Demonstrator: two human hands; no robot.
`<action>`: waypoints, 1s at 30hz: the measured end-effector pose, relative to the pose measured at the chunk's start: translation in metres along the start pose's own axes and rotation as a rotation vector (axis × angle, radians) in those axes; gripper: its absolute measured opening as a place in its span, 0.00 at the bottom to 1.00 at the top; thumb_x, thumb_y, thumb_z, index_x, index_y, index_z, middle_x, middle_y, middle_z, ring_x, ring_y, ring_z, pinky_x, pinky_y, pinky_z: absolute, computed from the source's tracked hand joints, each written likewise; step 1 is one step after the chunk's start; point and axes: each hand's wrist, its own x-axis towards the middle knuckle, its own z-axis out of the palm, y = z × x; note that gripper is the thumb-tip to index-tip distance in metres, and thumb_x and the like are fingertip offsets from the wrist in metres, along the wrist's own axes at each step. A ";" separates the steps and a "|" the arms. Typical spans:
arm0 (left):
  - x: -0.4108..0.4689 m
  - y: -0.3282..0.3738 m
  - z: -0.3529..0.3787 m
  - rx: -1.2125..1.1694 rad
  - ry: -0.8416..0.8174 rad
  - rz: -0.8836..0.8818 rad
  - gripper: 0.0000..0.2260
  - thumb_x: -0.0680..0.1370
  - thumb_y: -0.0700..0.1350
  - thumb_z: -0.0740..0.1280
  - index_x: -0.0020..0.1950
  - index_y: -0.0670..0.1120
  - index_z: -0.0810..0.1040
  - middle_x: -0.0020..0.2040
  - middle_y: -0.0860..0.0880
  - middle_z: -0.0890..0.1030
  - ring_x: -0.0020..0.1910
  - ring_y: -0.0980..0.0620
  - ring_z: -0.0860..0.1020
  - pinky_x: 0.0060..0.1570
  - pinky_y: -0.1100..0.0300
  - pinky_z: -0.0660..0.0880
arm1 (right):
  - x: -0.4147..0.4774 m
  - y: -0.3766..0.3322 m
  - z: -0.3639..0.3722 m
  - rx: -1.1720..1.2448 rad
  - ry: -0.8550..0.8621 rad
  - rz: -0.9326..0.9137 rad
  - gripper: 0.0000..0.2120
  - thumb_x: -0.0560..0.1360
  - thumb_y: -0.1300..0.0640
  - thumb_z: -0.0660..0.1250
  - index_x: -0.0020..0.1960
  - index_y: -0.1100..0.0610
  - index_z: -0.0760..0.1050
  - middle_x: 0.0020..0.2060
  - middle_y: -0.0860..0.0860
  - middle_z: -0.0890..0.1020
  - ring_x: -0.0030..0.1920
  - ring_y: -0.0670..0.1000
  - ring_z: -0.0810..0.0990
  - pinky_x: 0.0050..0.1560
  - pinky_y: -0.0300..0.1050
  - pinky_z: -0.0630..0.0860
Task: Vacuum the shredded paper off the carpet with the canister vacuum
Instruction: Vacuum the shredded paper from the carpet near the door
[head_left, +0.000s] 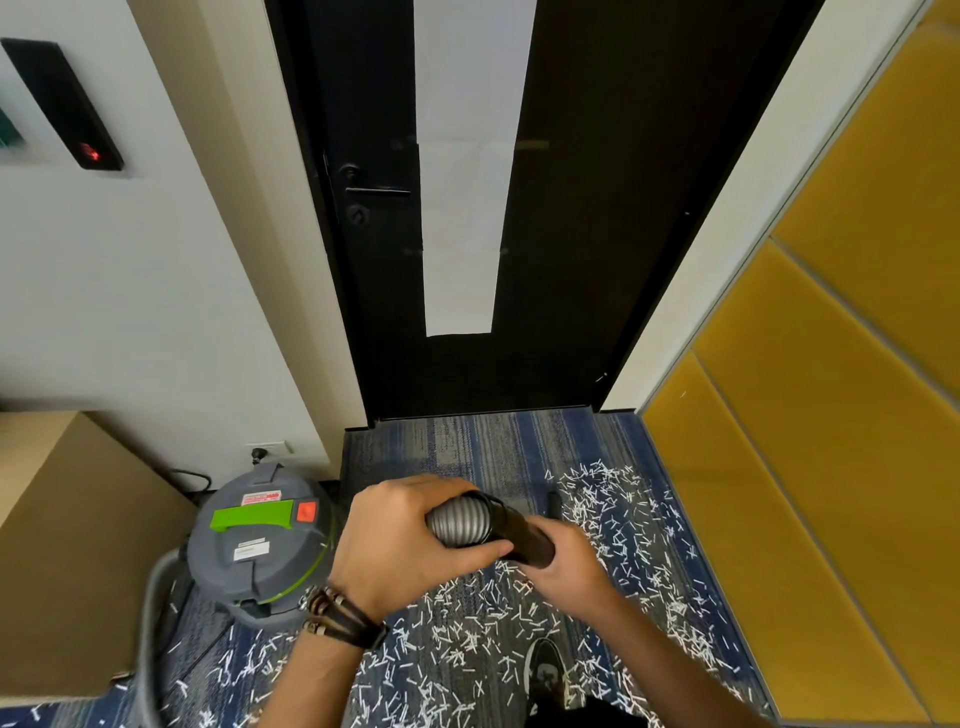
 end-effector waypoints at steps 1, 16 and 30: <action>0.001 0.001 0.003 0.004 -0.004 0.013 0.22 0.67 0.72 0.74 0.53 0.60 0.85 0.43 0.65 0.83 0.41 0.67 0.79 0.43 0.72 0.74 | 0.001 0.001 -0.004 0.000 0.005 -0.002 0.07 0.72 0.59 0.74 0.50 0.55 0.82 0.39 0.50 0.84 0.39 0.49 0.82 0.40 0.49 0.79; 0.026 0.005 0.013 -0.010 -0.074 0.084 0.22 0.67 0.72 0.74 0.51 0.60 0.85 0.41 0.67 0.80 0.40 0.66 0.80 0.42 0.65 0.78 | 0.002 0.009 -0.011 0.061 -0.021 0.012 0.07 0.73 0.58 0.74 0.52 0.54 0.82 0.39 0.52 0.84 0.37 0.48 0.80 0.38 0.46 0.76; 0.036 0.010 0.032 -0.014 -0.076 0.063 0.24 0.67 0.74 0.73 0.56 0.61 0.84 0.45 0.63 0.84 0.43 0.64 0.81 0.45 0.59 0.82 | 0.010 0.012 -0.039 0.009 -0.037 0.049 0.08 0.73 0.64 0.73 0.51 0.56 0.82 0.38 0.50 0.83 0.36 0.43 0.79 0.37 0.38 0.73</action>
